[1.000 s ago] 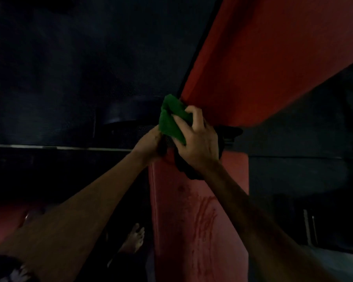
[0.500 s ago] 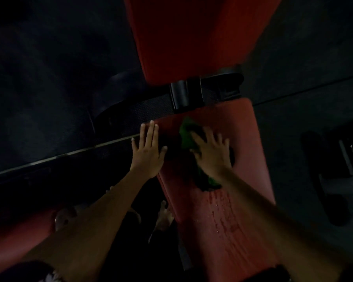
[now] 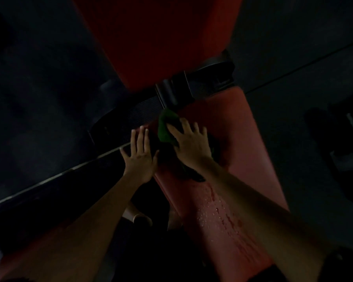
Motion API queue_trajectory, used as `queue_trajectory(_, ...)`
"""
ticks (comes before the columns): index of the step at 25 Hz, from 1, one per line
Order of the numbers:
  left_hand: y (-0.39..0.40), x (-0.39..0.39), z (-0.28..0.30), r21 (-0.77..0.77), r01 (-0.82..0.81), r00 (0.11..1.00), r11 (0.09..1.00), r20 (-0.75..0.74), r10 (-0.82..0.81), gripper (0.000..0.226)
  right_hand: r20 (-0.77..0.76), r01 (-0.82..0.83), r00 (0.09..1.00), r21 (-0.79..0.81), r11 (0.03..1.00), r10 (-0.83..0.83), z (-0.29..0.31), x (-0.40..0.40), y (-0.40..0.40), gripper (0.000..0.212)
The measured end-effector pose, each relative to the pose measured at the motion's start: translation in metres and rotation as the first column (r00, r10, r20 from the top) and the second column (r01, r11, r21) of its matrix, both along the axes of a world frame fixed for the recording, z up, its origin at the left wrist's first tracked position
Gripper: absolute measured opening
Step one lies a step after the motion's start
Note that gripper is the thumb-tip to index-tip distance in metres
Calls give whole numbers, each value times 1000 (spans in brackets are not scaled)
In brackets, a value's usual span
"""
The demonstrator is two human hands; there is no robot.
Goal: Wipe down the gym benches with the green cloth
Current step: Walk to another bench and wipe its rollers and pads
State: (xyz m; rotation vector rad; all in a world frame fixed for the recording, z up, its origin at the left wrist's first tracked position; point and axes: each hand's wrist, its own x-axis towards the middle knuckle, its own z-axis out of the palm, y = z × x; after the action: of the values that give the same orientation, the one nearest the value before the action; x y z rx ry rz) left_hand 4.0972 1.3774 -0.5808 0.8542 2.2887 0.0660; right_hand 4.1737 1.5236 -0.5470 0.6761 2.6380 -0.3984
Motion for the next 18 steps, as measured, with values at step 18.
queue_trajectory(18,117,-56,12,299,622,767,724,-48,-640,60,5,723,688,84,686,-725,-13,78,62,67)
